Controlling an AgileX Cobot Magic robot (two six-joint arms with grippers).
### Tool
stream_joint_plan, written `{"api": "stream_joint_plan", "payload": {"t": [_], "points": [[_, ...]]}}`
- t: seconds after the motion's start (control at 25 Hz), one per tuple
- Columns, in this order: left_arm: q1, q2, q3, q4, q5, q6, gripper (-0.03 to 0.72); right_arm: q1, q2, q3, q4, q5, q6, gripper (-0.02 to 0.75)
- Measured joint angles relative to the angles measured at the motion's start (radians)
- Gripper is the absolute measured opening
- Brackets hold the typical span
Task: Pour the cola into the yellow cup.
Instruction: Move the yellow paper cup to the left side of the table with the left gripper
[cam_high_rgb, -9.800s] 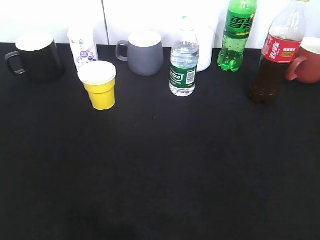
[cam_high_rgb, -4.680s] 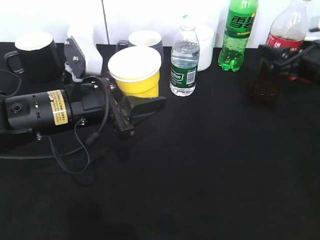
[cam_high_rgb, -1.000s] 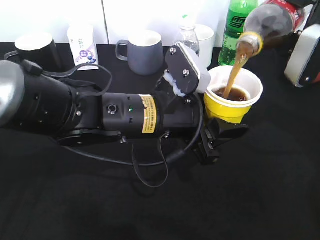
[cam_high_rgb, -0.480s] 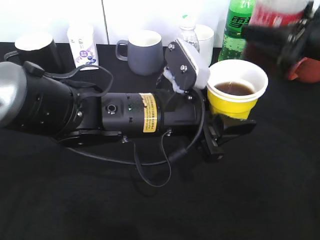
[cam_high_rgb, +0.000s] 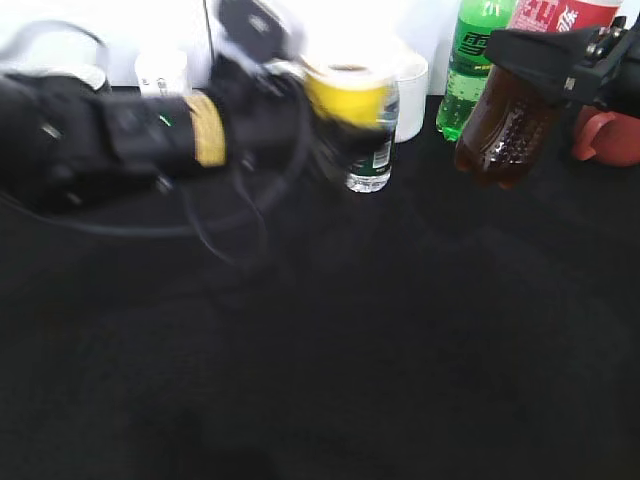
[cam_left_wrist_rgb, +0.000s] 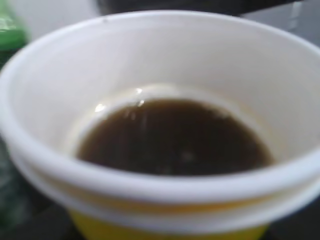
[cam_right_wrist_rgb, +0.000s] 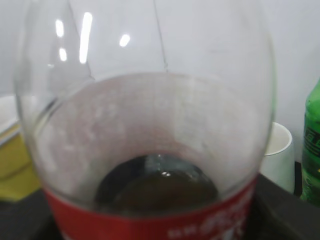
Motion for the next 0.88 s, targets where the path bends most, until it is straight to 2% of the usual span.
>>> {"api": "stream_joint_plan", "payload": {"t": [0.12,0.28,0.44,0.6,0.64,0.76,0.88], "points": [[0.064,-0.01,0.012,-0.001,0.025,0.0,0.44,0.0,0.0,0.0,0.001,0.0,0.0,0.492],[0.158,-0.01,0.106,-0.02,0.012,0.0,0.44,0.0,0.0,0.0,0.001,0.05,-0.009,0.492],[0.283,-0.01,0.185,-0.048,0.0,0.0,0.44,0.0,0.0,0.0,0.002,0.091,-0.018,0.492],[0.398,0.037,0.2,-0.053,-0.131,0.028,0.44,0.0,0.0,0.0,0.002,0.11,-0.021,0.492],[0.413,0.067,0.2,-0.073,-0.181,0.059,0.44,0.0,0.0,0.0,0.002,0.111,-0.021,0.492],[0.42,0.169,0.2,-0.223,-0.313,0.225,0.44,0.0,0.0,0.0,0.003,0.112,-0.021,0.492],[0.422,0.271,0.199,-0.294,-0.431,0.285,0.44,0.0,0.0,0.0,0.003,0.112,-0.021,0.492]]}}
